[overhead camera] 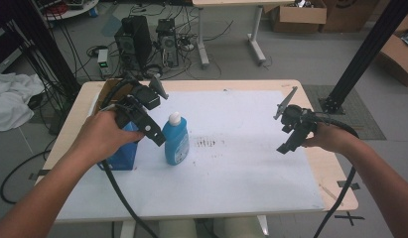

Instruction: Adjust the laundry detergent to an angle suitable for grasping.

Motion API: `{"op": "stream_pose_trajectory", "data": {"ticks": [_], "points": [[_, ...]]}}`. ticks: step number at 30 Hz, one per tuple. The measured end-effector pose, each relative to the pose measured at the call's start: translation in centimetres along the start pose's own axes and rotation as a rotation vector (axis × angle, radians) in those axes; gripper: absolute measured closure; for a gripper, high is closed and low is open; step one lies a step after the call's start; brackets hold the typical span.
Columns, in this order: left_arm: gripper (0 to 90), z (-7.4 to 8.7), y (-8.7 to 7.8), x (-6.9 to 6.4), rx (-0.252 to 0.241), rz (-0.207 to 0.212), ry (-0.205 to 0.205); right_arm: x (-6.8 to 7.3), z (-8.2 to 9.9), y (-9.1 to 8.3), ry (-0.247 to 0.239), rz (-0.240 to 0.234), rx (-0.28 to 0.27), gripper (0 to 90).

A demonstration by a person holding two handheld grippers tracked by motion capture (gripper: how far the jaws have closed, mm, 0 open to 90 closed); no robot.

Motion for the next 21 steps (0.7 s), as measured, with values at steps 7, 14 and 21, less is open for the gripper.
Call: {"op": "stream_pose_trajectory", "data": {"ticks": [7,14,21], "points": [[19.6,-0.2,0.0,0.2,-0.003,-0.004,-0.002,-0.2,0.1,0.1,0.005,0.003,-0.002,16.9],[19.6,-0.5,0.0,0.1,-0.005,-0.011,-0.005,-0.1,0.2,0.3,0.003,-0.002,0.0,16.9],[19.6,-0.6,-0.3,0.0,-0.005,-0.02,-0.006,0.1,-0.1,1.1,0.006,-0.014,-0.01,16.8]]}}
Point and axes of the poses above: each handheld gripper's, and its own axes: y roughly forward along the jaws, z roughly out of its underside, x roughly to its left, the point moved 4 cm from there along y, roughly forward along the jaws, and after that the axes turned 12 degrees about y, right-handed, at the moved point
